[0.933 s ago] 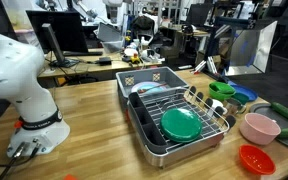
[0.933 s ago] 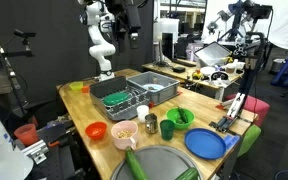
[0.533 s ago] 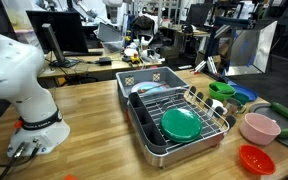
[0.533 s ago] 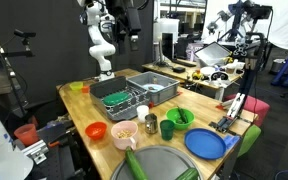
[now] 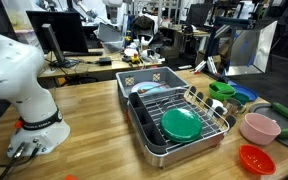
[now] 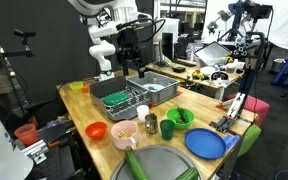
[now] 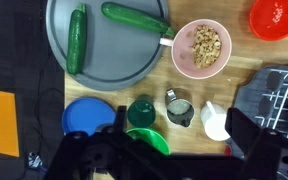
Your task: Pour the contents in the silver jug into the white mug
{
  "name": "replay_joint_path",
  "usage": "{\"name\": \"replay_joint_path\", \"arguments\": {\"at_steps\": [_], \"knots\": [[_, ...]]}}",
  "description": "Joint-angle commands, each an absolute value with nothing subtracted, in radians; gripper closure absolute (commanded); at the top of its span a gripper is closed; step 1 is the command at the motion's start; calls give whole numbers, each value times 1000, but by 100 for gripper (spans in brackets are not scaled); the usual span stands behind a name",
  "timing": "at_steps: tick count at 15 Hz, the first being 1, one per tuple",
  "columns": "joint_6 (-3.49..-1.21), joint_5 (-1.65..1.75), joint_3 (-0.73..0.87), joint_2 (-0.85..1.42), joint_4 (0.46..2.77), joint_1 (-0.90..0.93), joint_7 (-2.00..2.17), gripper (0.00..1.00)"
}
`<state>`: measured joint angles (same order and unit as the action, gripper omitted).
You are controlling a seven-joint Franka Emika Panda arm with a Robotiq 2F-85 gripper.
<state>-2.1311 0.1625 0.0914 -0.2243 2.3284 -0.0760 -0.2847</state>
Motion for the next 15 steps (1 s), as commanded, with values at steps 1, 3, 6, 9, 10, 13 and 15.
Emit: {"name": "replay_joint_path", "arguments": {"at_steps": [1, 3, 6, 9, 10, 13, 15], "knots": [[-2138, 162, 96, -206, 2332, -72, -294, 0], [-2147, 161, 97, -194, 2331, -73, -301, 0], [-2147, 161, 98, -202, 2330, -72, -302, 0], [-2220, 67, 123, -185, 2355, -51, -443, 0], [-2289, 21, 131, -176, 2380, -44, -508, 0], [-2462, -138, 151, -122, 2445, -27, -706, 0], [-2551, -249, 148, -89, 2496, -19, -868, 0]]}}
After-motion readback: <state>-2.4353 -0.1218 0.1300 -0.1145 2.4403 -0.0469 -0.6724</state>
